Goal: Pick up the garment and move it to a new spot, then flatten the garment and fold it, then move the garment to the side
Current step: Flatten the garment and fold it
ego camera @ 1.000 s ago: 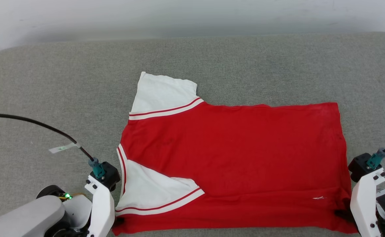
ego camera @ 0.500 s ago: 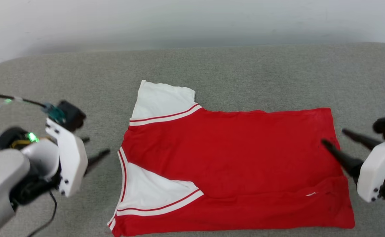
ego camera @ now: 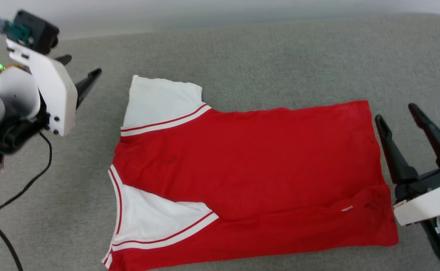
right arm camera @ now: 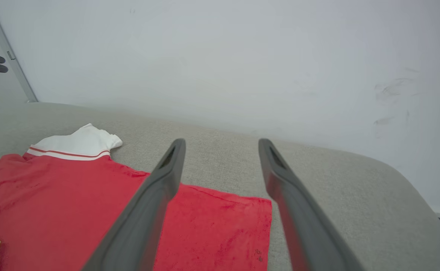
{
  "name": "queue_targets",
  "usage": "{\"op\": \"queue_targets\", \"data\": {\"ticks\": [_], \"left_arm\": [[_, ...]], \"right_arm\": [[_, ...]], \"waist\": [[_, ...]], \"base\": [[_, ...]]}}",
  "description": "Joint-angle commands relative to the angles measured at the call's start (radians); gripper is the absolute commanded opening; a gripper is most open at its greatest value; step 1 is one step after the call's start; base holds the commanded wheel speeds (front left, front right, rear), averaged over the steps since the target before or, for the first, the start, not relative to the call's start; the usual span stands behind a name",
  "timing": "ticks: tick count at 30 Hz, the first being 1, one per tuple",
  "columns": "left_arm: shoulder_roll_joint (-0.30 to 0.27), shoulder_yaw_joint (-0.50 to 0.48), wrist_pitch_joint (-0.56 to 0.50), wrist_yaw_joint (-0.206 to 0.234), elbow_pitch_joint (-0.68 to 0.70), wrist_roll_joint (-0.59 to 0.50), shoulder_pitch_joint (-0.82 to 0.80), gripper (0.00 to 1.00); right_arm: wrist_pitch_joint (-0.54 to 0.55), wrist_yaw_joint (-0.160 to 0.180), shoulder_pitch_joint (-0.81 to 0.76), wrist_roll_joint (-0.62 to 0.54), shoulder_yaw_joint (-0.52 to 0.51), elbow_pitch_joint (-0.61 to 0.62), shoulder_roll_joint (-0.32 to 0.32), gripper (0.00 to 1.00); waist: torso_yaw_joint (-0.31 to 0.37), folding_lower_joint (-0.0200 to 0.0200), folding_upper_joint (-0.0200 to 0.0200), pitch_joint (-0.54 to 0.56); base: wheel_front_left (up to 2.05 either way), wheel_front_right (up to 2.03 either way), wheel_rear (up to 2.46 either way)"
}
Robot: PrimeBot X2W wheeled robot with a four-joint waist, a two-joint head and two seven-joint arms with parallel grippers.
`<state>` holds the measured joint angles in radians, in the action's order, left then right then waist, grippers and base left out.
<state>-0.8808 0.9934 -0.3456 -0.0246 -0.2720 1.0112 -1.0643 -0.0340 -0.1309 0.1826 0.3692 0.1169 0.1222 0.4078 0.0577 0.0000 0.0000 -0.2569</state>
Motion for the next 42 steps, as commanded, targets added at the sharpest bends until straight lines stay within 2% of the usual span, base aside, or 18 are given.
{"op": "queue_targets", "data": {"ticks": [1,5,11,19,25,26,27,35,42], "left_arm": [[0.008,-0.005,-0.015,-0.002,-0.009,0.013,-0.017,1.00],[0.043,-0.009,-0.117,-0.009,-0.073,0.030,-0.112,1.00],[0.086,-0.012,-0.277,-0.047,-0.160,0.078,-0.235,1.00],[0.105,0.041,-0.480,-0.071,-0.256,0.080,-0.336,1.00],[0.111,0.086,-0.561,-0.081,-0.294,0.083,-0.319,1.00],[0.110,0.094,-0.567,-0.085,-0.296,0.084,-0.311,0.73],[0.112,0.093,-0.568,-0.086,-0.298,0.093,-0.304,0.00],[0.107,0.100,-0.503,-0.099,-0.275,0.077,-0.299,0.00],[0.103,0.128,-0.428,-0.104,-0.180,0.081,-0.274,0.00]], "right_arm": [[-0.009,0.000,-0.016,-0.010,-0.004,0.009,-0.016,1.00],[-0.068,0.001,-0.040,-0.065,-0.013,0.062,-0.077,1.00],[-0.136,0.001,-0.020,-0.105,0.003,0.122,-0.129,1.00],[-0.158,0.001,0.014,-0.121,0.029,0.179,-0.166,1.00],[-0.170,0.000,0.023,-0.129,0.028,0.192,-0.182,1.00],[-0.171,0.001,0.023,-0.131,0.027,0.190,-0.183,1.00],[-0.171,0.000,0.024,-0.132,0.026,0.187,-0.181,1.00],[-0.157,0.001,0.069,-0.144,-0.045,0.183,-0.148,1.00],[-0.015,0.001,0.206,-0.112,-0.093,0.153,-0.024,1.00]], "waist": [[0.028,0.0000,0.0000,-0.042],[0.051,0.0000,0.0000,-0.109],[0.090,0.0000,0.0000,-0.217],[0.128,0.0000,0.0000,-0.324],[0.145,0.0000,0.0000,-0.356],[0.146,0.0000,0.0000,-0.357],[0.146,0.0000,0.0000,-0.356],[0.118,0.0000,0.0000,-0.295],[0.074,0.0000,0.0000,-0.211]], "base": [[0.00,0.00,0.00],[0.00,0.00,0.00],[0.00,0.00,0.00],[0.00,0.00,0.00],[0.00,0.00,0.00],[0.00,0.00,0.00],[0.00,0.00,0.00],[0.00,0.00,0.00],[0.00,0.00,0.00]]}}
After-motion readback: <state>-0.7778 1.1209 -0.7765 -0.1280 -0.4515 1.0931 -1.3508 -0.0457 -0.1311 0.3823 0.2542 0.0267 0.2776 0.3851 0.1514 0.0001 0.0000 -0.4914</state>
